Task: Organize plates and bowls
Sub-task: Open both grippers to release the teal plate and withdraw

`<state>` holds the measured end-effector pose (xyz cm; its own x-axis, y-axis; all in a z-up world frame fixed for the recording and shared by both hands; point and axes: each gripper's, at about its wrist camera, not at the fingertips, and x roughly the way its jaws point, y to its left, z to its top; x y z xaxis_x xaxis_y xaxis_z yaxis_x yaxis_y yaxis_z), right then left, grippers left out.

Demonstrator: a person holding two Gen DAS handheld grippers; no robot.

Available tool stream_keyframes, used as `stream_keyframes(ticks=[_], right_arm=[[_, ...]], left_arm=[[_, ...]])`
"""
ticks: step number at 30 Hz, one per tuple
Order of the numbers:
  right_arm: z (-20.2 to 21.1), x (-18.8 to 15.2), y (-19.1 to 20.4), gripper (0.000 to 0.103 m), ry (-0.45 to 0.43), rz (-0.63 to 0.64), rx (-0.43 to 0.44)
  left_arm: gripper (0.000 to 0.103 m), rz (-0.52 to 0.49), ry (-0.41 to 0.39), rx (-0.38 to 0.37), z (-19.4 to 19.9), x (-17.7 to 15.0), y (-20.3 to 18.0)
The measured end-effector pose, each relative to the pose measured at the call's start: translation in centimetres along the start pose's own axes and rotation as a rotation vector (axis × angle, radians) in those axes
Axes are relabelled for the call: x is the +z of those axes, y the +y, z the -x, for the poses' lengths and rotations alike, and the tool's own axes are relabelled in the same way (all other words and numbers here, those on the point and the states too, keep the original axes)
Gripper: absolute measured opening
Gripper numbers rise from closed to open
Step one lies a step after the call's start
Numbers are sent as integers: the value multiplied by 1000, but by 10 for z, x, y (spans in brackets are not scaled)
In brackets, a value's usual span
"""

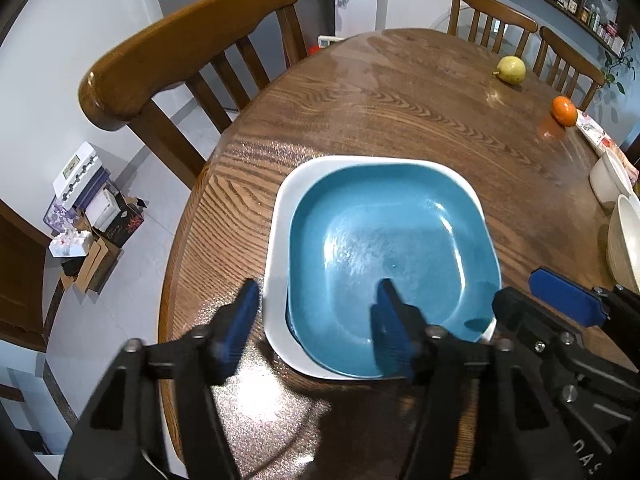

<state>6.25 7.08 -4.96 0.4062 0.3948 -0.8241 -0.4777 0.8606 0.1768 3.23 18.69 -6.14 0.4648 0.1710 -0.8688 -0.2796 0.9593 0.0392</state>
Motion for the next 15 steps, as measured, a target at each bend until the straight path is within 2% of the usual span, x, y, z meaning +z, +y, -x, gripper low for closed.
stream_keyframes(ticks=[5,7,9,12,15], right_arm=[[15,-6,-9,36,-38,-4,5],[22,-8,-13,37,-56,-8,22],[30,-12,-18,39,-79,-12,40],[42,-18,-27,44,-110,-16,67],[55,-25,-37,45,-138,-25,83]], left_arm=[[70,-1,0,4,7,-1,-6],[79,2,2,3,9,-1,-8],[82,1,-8,-2,14,-3,-11],[84,-6,-15,-13,21,-6,-19],[88,-16,-24,-24,27,-8,-28]])
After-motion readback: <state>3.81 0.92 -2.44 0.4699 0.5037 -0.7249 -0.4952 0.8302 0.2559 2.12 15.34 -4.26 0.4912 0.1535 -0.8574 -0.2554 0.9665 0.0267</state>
